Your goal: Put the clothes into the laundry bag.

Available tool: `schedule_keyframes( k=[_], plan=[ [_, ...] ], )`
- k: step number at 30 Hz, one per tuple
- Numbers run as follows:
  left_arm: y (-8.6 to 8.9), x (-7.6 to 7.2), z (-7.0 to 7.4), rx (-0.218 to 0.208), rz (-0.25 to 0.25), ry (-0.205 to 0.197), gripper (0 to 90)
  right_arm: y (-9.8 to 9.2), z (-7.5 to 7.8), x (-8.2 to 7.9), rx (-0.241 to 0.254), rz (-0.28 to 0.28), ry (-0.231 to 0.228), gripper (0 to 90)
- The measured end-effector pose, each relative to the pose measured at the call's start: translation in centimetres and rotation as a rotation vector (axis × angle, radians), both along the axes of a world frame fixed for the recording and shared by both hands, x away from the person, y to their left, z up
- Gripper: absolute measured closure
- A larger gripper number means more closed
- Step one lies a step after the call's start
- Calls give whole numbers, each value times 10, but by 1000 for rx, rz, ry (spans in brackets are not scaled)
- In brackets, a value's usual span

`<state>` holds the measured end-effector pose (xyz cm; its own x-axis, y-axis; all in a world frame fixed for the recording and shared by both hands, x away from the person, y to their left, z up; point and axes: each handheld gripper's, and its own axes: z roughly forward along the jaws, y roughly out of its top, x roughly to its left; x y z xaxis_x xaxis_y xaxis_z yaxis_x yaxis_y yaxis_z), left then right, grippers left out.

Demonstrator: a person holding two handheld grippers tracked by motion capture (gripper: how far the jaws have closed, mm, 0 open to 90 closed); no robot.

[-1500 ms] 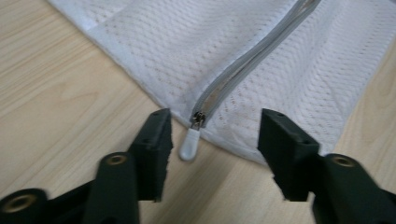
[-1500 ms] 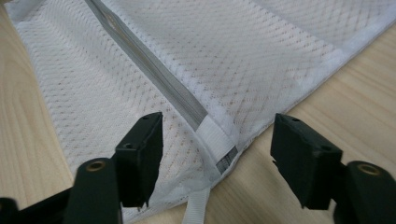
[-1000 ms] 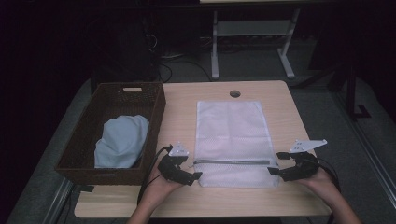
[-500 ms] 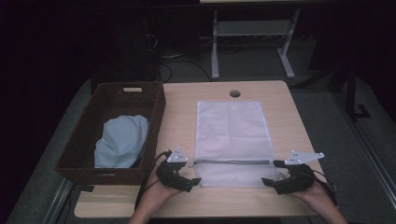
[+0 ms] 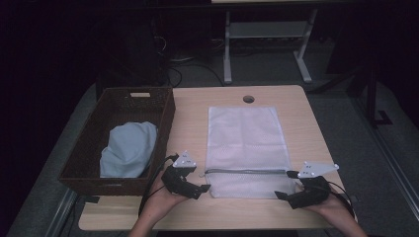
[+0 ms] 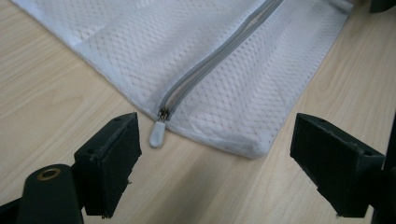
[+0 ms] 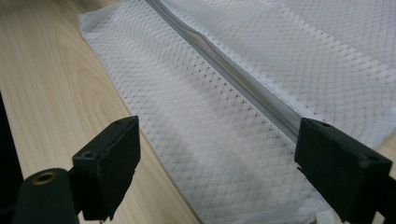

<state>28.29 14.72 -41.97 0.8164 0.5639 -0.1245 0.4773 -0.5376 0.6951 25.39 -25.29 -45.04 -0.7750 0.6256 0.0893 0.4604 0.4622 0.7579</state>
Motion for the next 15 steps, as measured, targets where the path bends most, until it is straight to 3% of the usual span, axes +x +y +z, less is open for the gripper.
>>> schedule_keyframes(
  k=[8,11,15],
  plan=[
    [2,3,9,15,-1,16,156,-2,-1,1,-10,-4,-6,138],
    [4,5,16,39,-4,20,153,-3,-1,1,-7,-8,-8,137],
    [7,8,23,31,-6,25,154,-2,-2,1,-13,-2,-4,133]
  ],
)
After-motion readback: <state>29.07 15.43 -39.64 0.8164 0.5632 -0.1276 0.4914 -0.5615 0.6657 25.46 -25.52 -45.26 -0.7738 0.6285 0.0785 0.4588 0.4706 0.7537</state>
